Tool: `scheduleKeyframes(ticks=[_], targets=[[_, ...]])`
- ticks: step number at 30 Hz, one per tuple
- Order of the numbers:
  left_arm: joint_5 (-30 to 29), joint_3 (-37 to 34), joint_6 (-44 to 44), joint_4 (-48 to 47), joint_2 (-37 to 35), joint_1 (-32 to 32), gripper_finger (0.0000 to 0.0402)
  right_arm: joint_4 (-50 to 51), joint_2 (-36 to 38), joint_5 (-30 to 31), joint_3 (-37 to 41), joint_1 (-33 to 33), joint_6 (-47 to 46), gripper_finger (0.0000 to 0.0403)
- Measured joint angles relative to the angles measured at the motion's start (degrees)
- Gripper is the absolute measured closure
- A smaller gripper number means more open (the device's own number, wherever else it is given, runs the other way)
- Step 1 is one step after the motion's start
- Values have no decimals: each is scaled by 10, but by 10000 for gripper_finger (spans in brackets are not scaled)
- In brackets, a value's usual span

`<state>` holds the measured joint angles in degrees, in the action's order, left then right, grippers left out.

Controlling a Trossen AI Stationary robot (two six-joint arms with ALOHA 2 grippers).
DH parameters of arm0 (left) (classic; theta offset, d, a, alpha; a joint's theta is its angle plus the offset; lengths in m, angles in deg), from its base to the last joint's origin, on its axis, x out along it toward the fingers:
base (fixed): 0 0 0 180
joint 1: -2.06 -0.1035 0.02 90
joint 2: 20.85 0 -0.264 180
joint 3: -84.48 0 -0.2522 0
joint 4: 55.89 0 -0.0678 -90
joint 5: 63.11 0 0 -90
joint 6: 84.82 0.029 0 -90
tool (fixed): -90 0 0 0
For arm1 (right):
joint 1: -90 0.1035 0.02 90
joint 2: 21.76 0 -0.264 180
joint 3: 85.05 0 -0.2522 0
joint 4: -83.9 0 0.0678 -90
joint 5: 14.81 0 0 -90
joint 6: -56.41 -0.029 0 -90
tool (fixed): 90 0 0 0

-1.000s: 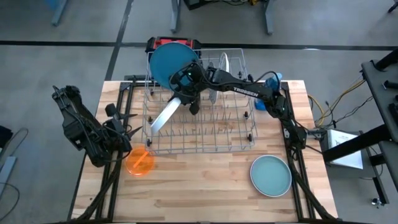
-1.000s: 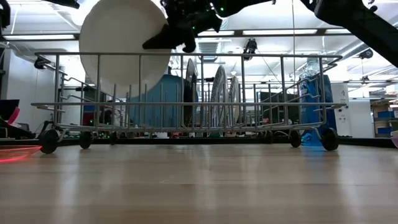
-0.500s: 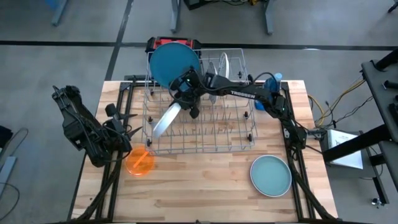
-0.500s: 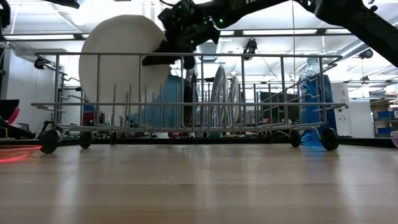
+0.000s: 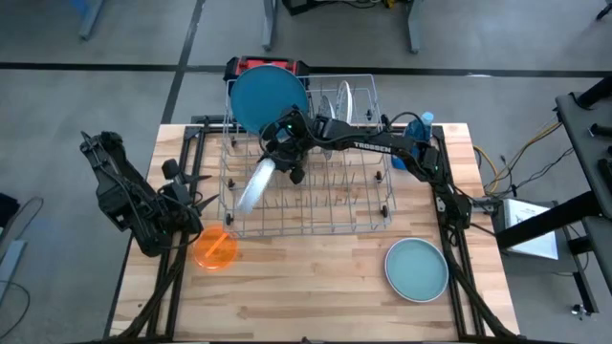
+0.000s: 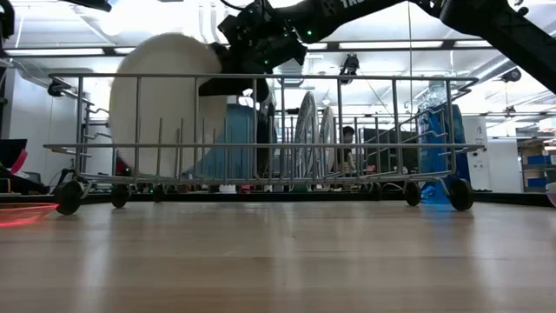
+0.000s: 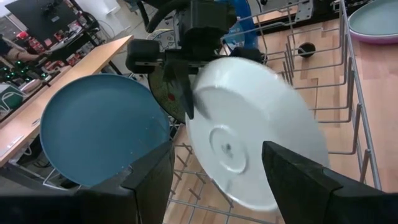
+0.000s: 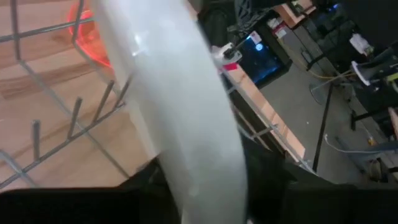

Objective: Sort dishes
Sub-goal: Put the white plate in the dish rack

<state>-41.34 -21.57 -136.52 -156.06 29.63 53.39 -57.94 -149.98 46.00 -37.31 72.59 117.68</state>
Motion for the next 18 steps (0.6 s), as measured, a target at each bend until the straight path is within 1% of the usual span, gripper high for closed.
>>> scheduleKeyframes(ticks=[3,6,18], targets=[[0,0,0,0,0,0,170,-8,0,3,0,0,0,262],[-1,0,0,0,0,0,170,-13,0,4,0,-1,0,258],[-1,0,0,0,1,0,170,-41,1,9,0,-1,-27,282]])
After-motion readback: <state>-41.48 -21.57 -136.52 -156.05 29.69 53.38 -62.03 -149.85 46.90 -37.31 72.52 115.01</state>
